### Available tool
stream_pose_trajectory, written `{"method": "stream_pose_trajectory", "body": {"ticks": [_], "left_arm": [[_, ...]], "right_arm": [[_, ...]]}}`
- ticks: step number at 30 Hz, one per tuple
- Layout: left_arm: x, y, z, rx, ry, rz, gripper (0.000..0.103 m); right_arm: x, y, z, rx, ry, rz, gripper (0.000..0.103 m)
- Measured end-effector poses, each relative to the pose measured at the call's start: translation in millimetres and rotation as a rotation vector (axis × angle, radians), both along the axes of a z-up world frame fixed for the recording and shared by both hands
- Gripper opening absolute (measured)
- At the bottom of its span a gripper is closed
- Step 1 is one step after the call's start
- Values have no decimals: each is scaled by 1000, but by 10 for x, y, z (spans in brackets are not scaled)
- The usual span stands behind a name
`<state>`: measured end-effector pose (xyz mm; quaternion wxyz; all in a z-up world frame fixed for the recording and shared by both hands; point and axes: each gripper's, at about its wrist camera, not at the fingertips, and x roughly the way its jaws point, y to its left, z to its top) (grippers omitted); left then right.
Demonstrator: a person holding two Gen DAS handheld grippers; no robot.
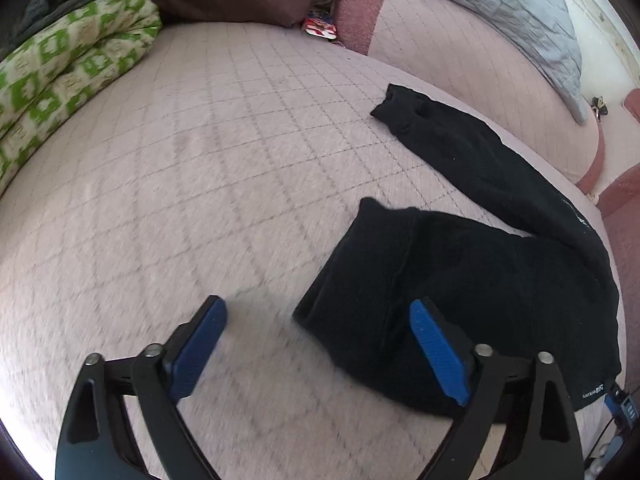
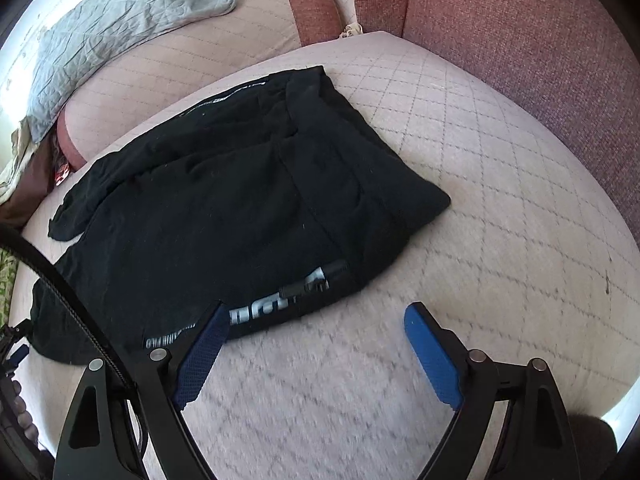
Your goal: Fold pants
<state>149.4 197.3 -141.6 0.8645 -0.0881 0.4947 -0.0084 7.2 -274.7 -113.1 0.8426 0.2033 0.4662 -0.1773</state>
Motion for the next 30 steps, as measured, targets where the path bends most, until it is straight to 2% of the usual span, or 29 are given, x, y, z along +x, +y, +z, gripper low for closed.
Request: {"method": "stream_pose_trajectory", "body": {"ticks": [4,5,6,7,8,9,10,13,15,16,20,25,27,29,30], "left_arm": [[123,-310,-64,104,14,-89,94],[109,-415,-63,141,6,-119,74],[88,-486,-36,157,-9,-143,60],[77,-528,-1,156,-10,-158,27],[83,-563,43,142,12,-164,12],[87,-558,68,131,25,-162,11],[91,-541,105,112,32,-153,11],[66,-415,184,46,57,-117,11],[-17,-309,254,-28,66,-102,11],[-69,-284,290,-39,65,-101,11],[-323,-234,387,-50,75,-107,11],[-616,-195,382,-33,99,-100,12],[-729,-199,282,10,124,-88,18],[-814,-189,192,51,128,-84,24],[-863,-160,174,54,127,-83,24]], "right_arm": [[231,-56,-45,4,-14,-37,94],[278,-62,-44,10,-21,-51,93],[318,-56,-36,12,-26,-68,90],[332,-46,-16,0,-21,-78,72],[348,-42,4,-13,-15,-83,35],[361,-57,15,2,-12,-80,19],[333,-106,30,62,-30,-77,16],[184,-251,120,170,-78,-101,15],[80,-283,194,202,-97,-106,15],[19,-274,245,201,-105,-102,15],[-187,-238,399,151,-110,-85,14],[-477,-345,432,203,-98,-100,14],[-645,-354,378,217,-76,-110,15],[-716,-366,306,205,-37,-117,29],[-766,-393,272,182,-7,-141,31]]}}
